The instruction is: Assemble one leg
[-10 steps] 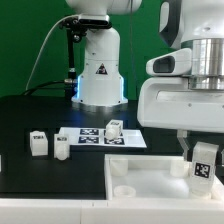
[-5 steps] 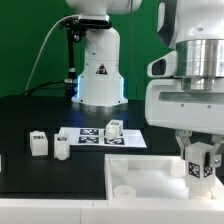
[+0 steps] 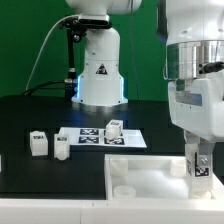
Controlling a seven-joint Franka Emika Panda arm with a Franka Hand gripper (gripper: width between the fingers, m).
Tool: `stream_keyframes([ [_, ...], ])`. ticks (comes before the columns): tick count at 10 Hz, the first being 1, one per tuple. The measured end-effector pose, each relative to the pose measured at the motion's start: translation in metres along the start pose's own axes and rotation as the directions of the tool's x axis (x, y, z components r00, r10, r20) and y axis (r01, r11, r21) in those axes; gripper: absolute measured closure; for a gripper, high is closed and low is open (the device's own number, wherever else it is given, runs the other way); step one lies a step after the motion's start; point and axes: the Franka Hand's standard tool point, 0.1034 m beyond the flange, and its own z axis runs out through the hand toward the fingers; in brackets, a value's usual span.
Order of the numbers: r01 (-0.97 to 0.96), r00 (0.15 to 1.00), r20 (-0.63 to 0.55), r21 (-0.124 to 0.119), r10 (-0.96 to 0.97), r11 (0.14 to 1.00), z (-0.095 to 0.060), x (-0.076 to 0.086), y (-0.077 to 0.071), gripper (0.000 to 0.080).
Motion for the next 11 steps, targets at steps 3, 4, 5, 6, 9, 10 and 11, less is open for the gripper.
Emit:
stream_keyframes([
  [3, 0.358, 0.934, 0.018, -0.035, -0.358, 0.933, -0.004, -0.002, -0.005, 0.0225],
  [4, 0.536, 0.844, 0.029, -0.035, -0.535, 0.844, -0.006, -0.001, -0.008, 0.0225],
  [5, 0.658, 0.753, 0.049, -0.034, -0.656, 0.753, -0.004, -0.003, -0.006, 0.0165],
  [6, 0.646, 0.763, 0.036, -0.024, -0.645, 0.763, -0.003, -0.008, -0.003, 0.0154],
  [9, 0.791, 0.611, 0.034, -0.03, -0.791, 0.611, -0.002, -0.007, -0.001, 0.0151],
  [10, 0.898, 0.438, 0.034, -0.051, -0.898, 0.436, 0.0, -0.01, -0.001, 0.0151],
  [11, 0.973, 0.228, 0.047, -0.06, -0.973, 0.225, 0.002, -0.01, 0.0, 0.0151],
])
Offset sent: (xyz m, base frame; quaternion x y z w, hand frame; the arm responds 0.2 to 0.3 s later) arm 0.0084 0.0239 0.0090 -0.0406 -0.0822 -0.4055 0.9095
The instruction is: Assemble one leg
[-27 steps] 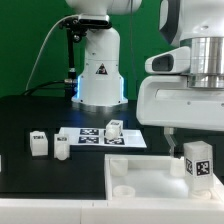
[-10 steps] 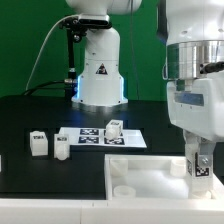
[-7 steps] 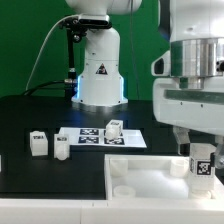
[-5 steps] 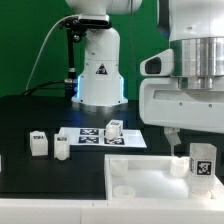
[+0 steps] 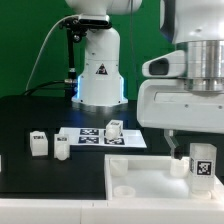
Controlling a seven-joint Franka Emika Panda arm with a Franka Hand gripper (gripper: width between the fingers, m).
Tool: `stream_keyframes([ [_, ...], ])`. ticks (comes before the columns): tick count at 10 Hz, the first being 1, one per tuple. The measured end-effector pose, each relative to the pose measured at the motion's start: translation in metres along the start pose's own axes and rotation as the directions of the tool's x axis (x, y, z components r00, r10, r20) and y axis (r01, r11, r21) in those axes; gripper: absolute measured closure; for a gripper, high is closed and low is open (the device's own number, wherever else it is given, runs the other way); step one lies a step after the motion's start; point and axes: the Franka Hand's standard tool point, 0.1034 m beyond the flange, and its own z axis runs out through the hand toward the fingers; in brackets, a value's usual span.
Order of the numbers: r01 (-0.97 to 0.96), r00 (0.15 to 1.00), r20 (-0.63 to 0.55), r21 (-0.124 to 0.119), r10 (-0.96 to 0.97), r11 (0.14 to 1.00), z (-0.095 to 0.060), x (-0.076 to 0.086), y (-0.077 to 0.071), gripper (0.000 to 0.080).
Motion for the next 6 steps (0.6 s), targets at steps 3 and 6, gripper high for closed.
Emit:
stream_keyframes([
  [3, 0.052, 0.999, 0.0, 0.001, -0.052, 0.999, 0.0001, 0.0019, 0.003, 0.0178],
  [6, -0.052, 0.999, 0.001, 0.002, 0.052, 0.999, 0.0002, 0.002, 0.0032, 0.0517],
])
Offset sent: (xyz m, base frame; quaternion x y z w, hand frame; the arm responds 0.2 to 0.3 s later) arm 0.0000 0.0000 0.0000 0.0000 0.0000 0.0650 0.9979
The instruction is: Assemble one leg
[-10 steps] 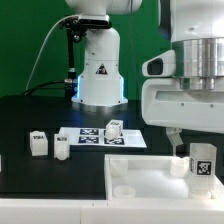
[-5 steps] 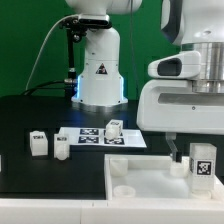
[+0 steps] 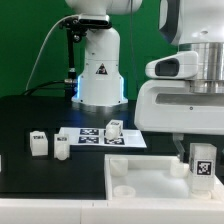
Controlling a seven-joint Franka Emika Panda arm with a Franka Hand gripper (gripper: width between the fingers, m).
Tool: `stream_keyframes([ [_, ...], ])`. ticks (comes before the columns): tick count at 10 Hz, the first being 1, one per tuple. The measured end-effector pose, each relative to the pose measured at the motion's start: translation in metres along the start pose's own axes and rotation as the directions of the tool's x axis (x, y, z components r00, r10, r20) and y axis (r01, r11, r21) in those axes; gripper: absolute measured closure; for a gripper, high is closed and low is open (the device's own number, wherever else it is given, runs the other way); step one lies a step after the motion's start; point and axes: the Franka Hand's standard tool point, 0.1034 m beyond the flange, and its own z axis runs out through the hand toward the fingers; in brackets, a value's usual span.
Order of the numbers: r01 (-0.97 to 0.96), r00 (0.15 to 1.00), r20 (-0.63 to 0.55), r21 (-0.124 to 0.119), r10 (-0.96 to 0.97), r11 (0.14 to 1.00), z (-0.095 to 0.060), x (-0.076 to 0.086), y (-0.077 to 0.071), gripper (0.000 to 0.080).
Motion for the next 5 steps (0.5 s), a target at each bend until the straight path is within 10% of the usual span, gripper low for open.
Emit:
stream_keyframes([
  [5, -0.434, 0.901, 0.02, -0.006, 0.434, 0.901, 0.0017, 0.0049, 0.0051, 0.0514],
])
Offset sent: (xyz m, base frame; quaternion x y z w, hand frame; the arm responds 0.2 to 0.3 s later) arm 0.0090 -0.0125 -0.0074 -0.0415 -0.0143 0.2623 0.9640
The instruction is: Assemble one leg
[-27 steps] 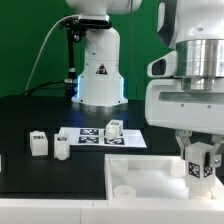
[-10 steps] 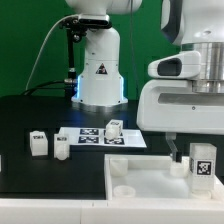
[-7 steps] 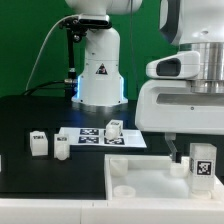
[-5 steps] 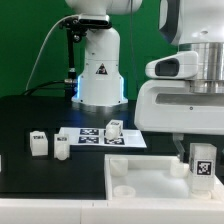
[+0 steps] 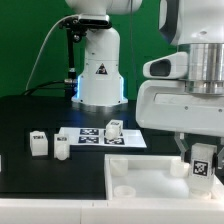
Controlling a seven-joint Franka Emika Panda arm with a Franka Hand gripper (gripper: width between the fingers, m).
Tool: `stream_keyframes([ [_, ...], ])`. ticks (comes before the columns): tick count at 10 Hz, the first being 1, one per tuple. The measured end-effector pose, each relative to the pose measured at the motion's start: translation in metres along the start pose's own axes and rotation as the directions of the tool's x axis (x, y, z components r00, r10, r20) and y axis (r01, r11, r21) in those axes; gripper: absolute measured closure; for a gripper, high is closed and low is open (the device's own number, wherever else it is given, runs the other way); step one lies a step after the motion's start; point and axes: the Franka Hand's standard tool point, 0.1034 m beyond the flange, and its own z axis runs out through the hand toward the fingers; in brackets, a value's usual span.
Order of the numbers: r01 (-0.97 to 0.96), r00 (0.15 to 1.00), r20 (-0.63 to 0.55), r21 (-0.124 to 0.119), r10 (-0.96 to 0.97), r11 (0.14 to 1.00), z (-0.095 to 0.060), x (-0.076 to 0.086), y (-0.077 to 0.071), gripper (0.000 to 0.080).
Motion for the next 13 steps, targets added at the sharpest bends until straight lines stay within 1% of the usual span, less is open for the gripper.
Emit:
stream_keyframes([
  [1, -0.164, 0.986, 0.016, -0.007, 0.164, 0.986, 0.0, 0.001, 0.001, 0.0514],
  [2, -0.322, 0.946, 0.021, -0.011, 0.323, 0.947, 0.001, 0.001, 0.002, 0.0514],
  [3, -0.475, 0.879, 0.032, -0.014, 0.475, 0.88, 0.001, 0.001, 0.002, 0.0514],
  [4, -0.606, 0.794, 0.049, -0.018, 0.606, 0.795, 0.002, 0.001, 0.004, 0.0514],
  [5, -0.686, 0.725, 0.054, -0.023, 0.686, 0.727, 0.002, 0.001, 0.005, 0.0514],
  [6, -0.72, 0.691, 0.053, -0.026, 0.72, 0.693, 0.002, 0.001, 0.005, 0.0514],
  [7, -0.703, 0.709, 0.052, -0.024, 0.704, 0.71, 0.002, 0.001, 0.005, 0.0514],
  [8, -0.688, 0.724, 0.052, -0.023, 0.688, 0.726, 0.002, 0.002, 0.005, 0.0366],
  [9, -0.638, 0.768, 0.052, -0.031, 0.638, 0.77, 0.002, 0.0, 0.005, 0.0366],
  [10, -0.483, 0.873, 0.054, -0.037, 0.485, 0.875, 0.0, -0.002, 0.002, 0.0233],
  [11, -0.316, 0.947, 0.058, -0.028, 0.317, 0.948, -0.002, -0.003, -0.002, 0.0176],
  [12, -0.159, 0.984, 0.078, -0.034, 0.161, 0.987, -0.001, -0.009, -0.003, 0.0155],
  [13, -0.042, 0.995, 0.094, -0.038, 0.045, 0.998, -0.001, -0.013, -0.004, 0.0155],
])
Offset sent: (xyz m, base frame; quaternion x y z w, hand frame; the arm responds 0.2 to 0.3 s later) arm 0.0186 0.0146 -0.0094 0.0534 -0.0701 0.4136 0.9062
